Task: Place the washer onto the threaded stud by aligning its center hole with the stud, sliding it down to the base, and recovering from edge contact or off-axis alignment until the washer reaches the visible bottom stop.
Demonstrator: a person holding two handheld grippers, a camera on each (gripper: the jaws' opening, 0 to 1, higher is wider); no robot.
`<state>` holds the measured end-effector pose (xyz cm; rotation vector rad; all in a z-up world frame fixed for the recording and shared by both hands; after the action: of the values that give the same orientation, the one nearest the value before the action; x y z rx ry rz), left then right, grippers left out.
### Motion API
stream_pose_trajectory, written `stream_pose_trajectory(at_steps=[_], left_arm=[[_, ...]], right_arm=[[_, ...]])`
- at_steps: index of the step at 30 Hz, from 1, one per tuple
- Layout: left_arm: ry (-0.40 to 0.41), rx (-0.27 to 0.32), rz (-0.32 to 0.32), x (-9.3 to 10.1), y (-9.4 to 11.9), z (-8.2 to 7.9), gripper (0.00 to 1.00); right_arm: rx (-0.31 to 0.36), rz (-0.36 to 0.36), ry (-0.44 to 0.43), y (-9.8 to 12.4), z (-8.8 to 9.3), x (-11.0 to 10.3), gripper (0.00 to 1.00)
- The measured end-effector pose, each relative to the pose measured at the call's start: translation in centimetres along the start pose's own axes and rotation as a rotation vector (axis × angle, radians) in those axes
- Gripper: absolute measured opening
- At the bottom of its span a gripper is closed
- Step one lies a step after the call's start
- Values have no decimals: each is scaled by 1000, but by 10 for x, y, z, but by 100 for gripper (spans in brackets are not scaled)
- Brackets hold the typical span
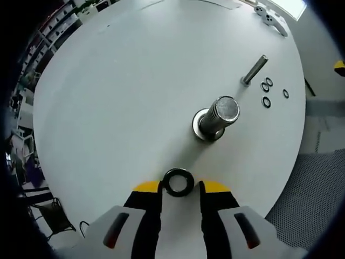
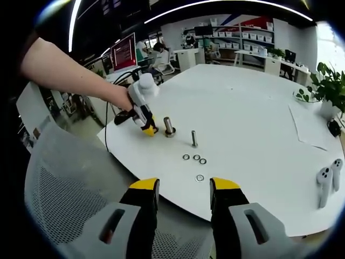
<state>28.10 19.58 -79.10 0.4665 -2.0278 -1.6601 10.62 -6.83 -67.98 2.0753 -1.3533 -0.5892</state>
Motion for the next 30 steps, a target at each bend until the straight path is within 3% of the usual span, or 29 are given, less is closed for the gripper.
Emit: stream_pose_trajectory(at_steps=[6,13,19,30], left_arm=[[2,-22,4,0,-2,-1,20],[-5,9,6,-2,0,1,19],[-53,-30,18,-2,0,-3,19],[-84,-23,8,0,1,-3,18]], right_arm=[[-3,-3,4,0,0,0,40],[-2,-2,4,0,1,-1,40],[-2,-3,5,0,1,-1,40],[-1,0,1,0,1,0,40]])
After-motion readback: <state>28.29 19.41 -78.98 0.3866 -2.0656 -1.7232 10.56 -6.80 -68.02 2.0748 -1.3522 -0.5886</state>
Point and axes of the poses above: the point that each gripper's makers call its tool centre point, and the gripper's own axes: y roughly backward along the fingers, x roughly to its right, z roughly out of its underside, the point moved 7 cm from there along y, roughly backward along the fingers, and after that the axes turned 9 degrees about z, right-handed, at the moved point
